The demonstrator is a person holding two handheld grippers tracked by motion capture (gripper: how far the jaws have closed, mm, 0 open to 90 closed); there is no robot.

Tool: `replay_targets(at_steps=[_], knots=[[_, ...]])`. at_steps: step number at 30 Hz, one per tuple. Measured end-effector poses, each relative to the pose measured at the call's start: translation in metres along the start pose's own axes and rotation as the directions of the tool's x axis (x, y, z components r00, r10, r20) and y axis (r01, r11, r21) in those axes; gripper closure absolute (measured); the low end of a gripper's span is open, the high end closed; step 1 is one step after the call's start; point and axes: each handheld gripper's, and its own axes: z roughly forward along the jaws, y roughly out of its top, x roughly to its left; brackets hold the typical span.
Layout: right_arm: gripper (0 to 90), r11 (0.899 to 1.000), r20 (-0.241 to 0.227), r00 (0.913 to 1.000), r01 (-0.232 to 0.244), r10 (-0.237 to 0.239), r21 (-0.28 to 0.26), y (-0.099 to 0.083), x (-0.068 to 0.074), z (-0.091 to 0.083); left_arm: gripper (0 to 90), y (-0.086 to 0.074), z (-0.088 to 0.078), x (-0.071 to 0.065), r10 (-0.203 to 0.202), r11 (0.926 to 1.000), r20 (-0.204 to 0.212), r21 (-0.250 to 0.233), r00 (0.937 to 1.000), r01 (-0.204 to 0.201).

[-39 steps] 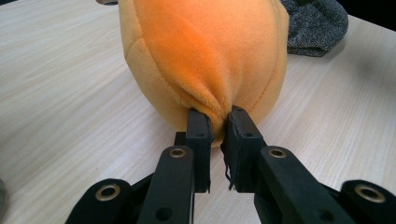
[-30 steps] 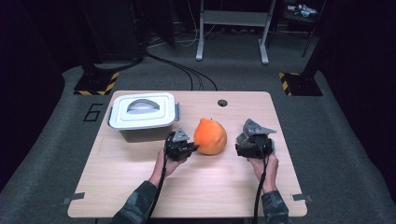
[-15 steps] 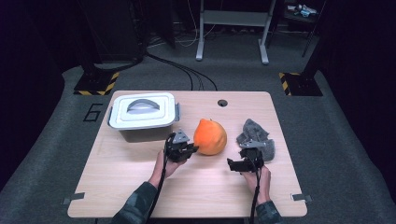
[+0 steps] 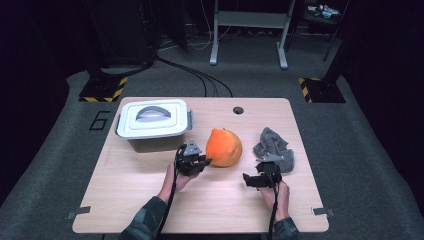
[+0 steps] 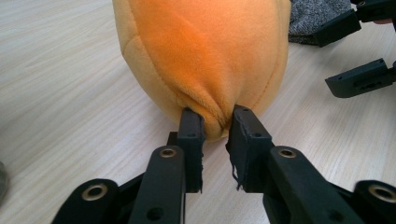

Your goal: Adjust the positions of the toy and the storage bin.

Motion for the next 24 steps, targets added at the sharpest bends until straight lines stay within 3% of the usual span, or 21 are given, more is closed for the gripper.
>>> replay_targets(at_steps=[6, 7, 12, 14, 16, 24], knots=[[13.5, 1.000, -0.026, 0.9996, -0.009, 0.009, -0.006, 0.001, 0.001, -0.001, 72.2, -0.001, 0.000, -0.004, 0.024, 0.9997, -0.008, 0.001, 0.9997, -0.024], [13.5, 1.000, -0.031, 0.9994, 0.013, -0.013, -0.015, 0.002, -0.001, -0.001, 72.2, -0.001, 0.000, -0.005, 0.027, 0.9996, -0.005, 0.002, 0.9996, -0.027], [13.7, 1.000, -0.052, 0.9987, -0.002, 0.000, -0.031, 0.012, 0.003, -0.007, 72.3, -0.001, 0.000, -0.009, 0.043, 0.9991, 0.003, 0.005, 0.9991, -0.043], [13.7, 0.998, -0.058, 0.9981, 0.019, -0.022, -0.053, 0.018, 0.004, -0.008, 72.2, -0.001, 0.001, -0.010, 0.049, 0.9988, -0.003, 0.003, 0.9988, -0.049], [13.6, 0.998, -0.093, 0.9957, -0.005, -0.001, -0.066, 0.027, 0.008, -0.011, 72.2, -0.001, 0.002, -0.011, 0.050, 0.9987, 0.002, 0.003, 0.9987, -0.050], [14.2, 0.993, -0.145, 0.9882, 0.035, -0.051, -0.113, 0.061, 0.032, -0.009, 72.2, -0.001, 0.003, -0.013, 0.062, 0.9980, 0.025, 0.009, 0.9978, -0.062]])
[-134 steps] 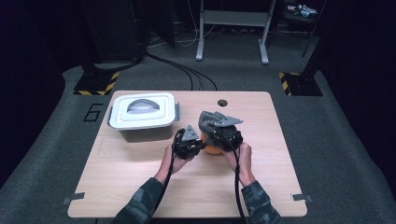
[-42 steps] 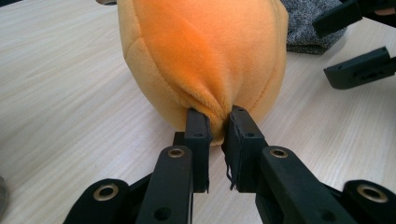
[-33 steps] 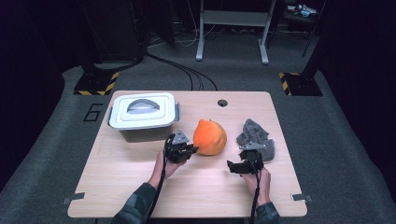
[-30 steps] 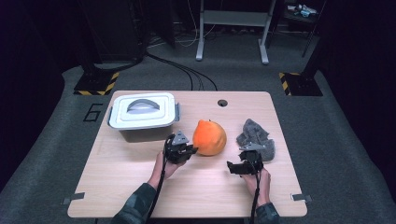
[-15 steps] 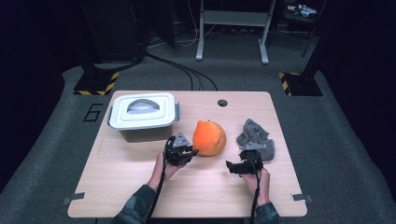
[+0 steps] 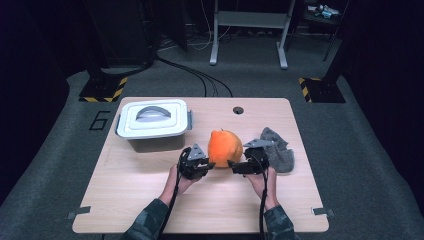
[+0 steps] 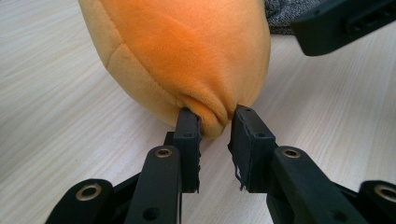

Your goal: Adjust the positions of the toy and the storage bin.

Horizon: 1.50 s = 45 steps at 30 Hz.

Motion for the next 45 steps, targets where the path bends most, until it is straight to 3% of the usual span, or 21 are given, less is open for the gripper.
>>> replay_targets(at_steps=[4, 8, 16, 21, 29, 35, 40, 45], knots=[[14.4, 1.000, -0.002, 0.9999, -0.015, 0.015, -0.010, 0.010, 0.001, 0.007, 72.4, -0.001, 0.000, 0.000, 0.004, 0.9999, 0.019, 0.014, 0.9998, -0.005], [16.6, 0.999, -0.032, 0.9983, -0.050, 0.050, -0.015, 0.014, -0.004, 0.016, 72.4, -0.001, 0.001, 0.000, 0.005, 0.9998, 0.025, 0.021, 0.9997, -0.006], [39.8, 0.996, -0.069, 0.9942, -0.083, 0.082, -0.015, 0.012, -0.007, 0.027, 72.5, -0.004, 0.007, 0.002, -0.019, 0.9994, 0.037, 0.029, 0.9991, 0.017], [52.5, 0.998, -0.069, 0.9954, -0.067, 0.066, -0.011, 0.014, -0.003, 0.033, 67.3, -0.007, 0.006, 0.004, -0.035, 0.9989, 0.037, 0.033, 0.9987, 0.034], [65.8, 0.999, -0.061, 0.9974, -0.040, 0.038, -0.028, 0.014, 0.003, 0.033, 47.7, -0.010, 0.003, 0.005, -0.068, 0.9967, 0.028, 0.046, 0.9972, 0.067], [71.0, 0.999, -0.060, 0.9980, -0.024, 0.022, -0.044, 0.013, 0.005, 0.030, 38.6, -0.014, -0.004, 0.009, -0.110, 0.9935, 0.020, 0.032, 0.9937, 0.110], [72.7, 0.998, -0.060, 0.9981, 0.012, -0.016, -0.058, 0.012, 0.009, 0.025, 36.2, -0.015, -0.012, 0.010, -0.107, 0.9942, -0.013, 0.009, 0.9941, 0.107], [72.4, 0.997, -0.054, 0.9960, 0.069, -0.072, -0.042, 0.011, 0.017, 0.023, 33.0, -0.013, -0.023, 0.008, -0.082, 0.9965, -0.067, -0.024, 0.9944, 0.080]])
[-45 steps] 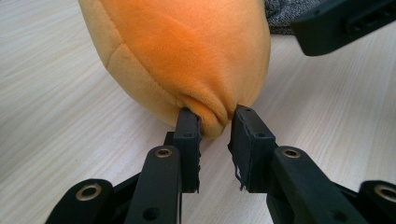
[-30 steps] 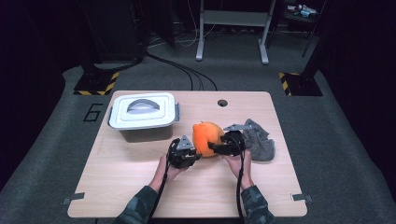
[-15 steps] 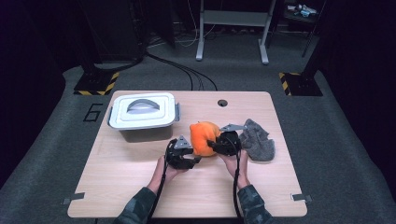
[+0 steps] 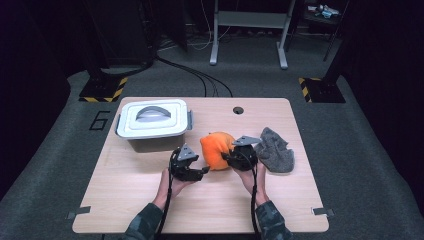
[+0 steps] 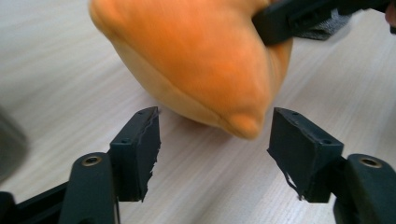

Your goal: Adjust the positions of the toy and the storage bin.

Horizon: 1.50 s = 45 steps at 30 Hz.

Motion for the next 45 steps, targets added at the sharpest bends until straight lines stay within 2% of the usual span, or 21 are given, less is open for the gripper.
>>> replay_targets(at_steps=[3, 6, 8, 12, 13, 15, 19, 27, 31, 35, 38, 43, 45], knots=[[67.4, 1.000, -0.010, 0.9999, 0.013, -0.013, 0.004, 0.000, 0.004, 0.000, 31.7, 0.002, -0.004, -0.003, 0.019, 0.9997, -0.017, -0.014, 0.9997, -0.019], [56.6, 1.000, -0.026, 0.9994, 0.021, -0.020, 0.008, -0.001, 0.006, 0.000, 30.5, 0.003, -0.006, -0.003, 0.035, 0.9992, -0.035, -0.019, 0.9988, -0.035], [54.9, 1.000, -0.044, 0.9990, 0.012, -0.012, 0.007, -0.002, 0.007, -0.001, 29.7, 0.005, -0.008, -0.003, 0.048, 0.9986, -0.047, -0.019, 0.9977, -0.049], [48.7, 1.000, -0.055, 0.9981, 0.027, -0.027, 0.013, -0.004, 0.007, -0.001, 28.6, 0.011, -0.008, -0.005, 0.062, 0.9965, -0.077, -0.052, 0.9951, -0.066], [47.9, 1.000, -0.053, 0.9982, 0.028, -0.027, 0.014, -0.004, 0.007, 0.000, 28.6, 0.014, -0.008, -0.005, 0.065, 0.9965, -0.071, -0.048, 0.9953, -0.069], [46.3, 0.999, -0.055, 0.9984, 0.016, -0.014, 0.030, -0.006, 0.005, 0.003, 28.3, 0.018, -0.006, -0.004, 0.078, 0.9952, -0.083, -0.052, 0.9935, -0.082], [42.0, 0.999, -0.055, 0.9985, -0.004, 0.006, 0.040, -0.012, 0.002, 0.007, 28.2, 0.024, -0.002, 0.000, 0.072, 0.9957, -0.095, -0.051, 0.9929, -0.078], [35.0, 0.998, -0.047, 0.9979, -0.042, 0.044, 0.045, -0.032, -0.009, 0.001, 27.9, 0.039, 0.006, 0.004, 0.070, 0.9947, -0.138, -0.065, 0.9879, -0.079], [29.6, 0.997, -0.045, 0.9970, -0.061, 0.063, 0.050, -0.044, -0.015, -0.004, 27.9, 0.045, 0.011, 0.008, 0.074, 0.9958, -0.148, -0.044, 0.9863, -0.081], [22.9, 0.996, -0.033, 0.9969, -0.070, 0.072, 0.050, -0.054, -0.017, -0.009, 27.9, 0.048, 0.016, 0.011, 0.071, 0.9969, -0.175, -0.021, 0.9820, -0.076], [19.4, 0.997, -0.020, 0.9981, -0.056, 0.057, 0.052, -0.061, -0.017, -0.012, 27.6, 0.048, 0.021, 0.012, 0.080, 0.9966, -0.180, -0.005, 0.9803, -0.082], [17.1, 0.997, 0.000, 0.9995, -0.032, 0.032, 0.066, -0.071, -0.016, -0.012, 27.0, 0.047, 0.025, 0.013, 0.076, 0.9971, -0.163, 0.021, 0.9837, -0.074], [16.6, 0.997, 0.015, 0.9996, -0.027, 0.026, 0.074, -0.075, -0.015, -0.011, 27.4, 0.047, 0.027, 0.012, 0.081, 0.9964, -0.167, 0.035, 0.9826, -0.077]])
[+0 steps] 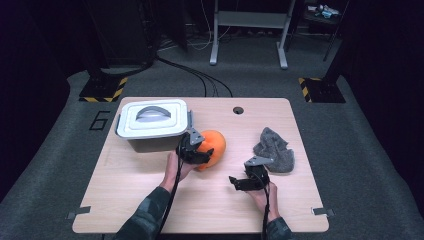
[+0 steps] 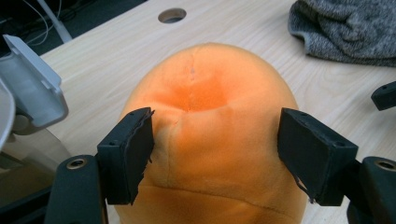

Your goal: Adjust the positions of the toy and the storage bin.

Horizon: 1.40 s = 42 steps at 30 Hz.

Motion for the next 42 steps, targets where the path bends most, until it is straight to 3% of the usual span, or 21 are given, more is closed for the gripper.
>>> replay_targets(at_steps=[6, 12, 17, 22, 34, 42], knots=[[15.5, 1.000, 0.016, 0.9998, 0.014, -0.015, 0.011, -0.004, 0.000, 0.003, 35.7, -0.003, 0.007, -0.002, -0.012, 0.9989, 0.016, 0.046, 0.9998, 0.011], [15.4, 1.000, 0.032, 0.9992, 0.023, -0.024, 0.015, -0.008, -0.001, 0.005, 50.2, -0.007, 0.010, -0.005, -0.014, 0.9986, 0.027, 0.052, 0.9995, 0.012], [15.3, 0.999, 0.049, 0.9980, 0.038, -0.039, 0.019, -0.010, 0.000, 0.008, 62.8, -0.010, 0.010, -0.005, -0.015, 0.9986, 0.034, 0.051, 0.9993, 0.014], [14.9, 0.999, 0.063, 0.9969, 0.047, -0.047, 0.017, -0.010, -0.001, 0.008, 73.4, -0.013, 0.008, -0.007, -0.025, 0.9996, 0.026, 0.015, 0.9994, 0.025], [14.4, 0.998, 0.083, 0.9946, 0.060, -0.061, 0.024, -0.011, 0.001, 0.010, 79.1, -0.012, -0.003, -0.008, -0.004, 1.0000, 0.014, -0.007, 0.9999, 0.004], [14.4, 0.998, 0.083, 0.9944, 0.063, -0.065, 0.024, -0.010, 0.001, 0.010, 80.1, -0.012, -0.015, -0.006, 0.003, 0.9999, 0.030, -0.012, 0.9996, -0.003]])
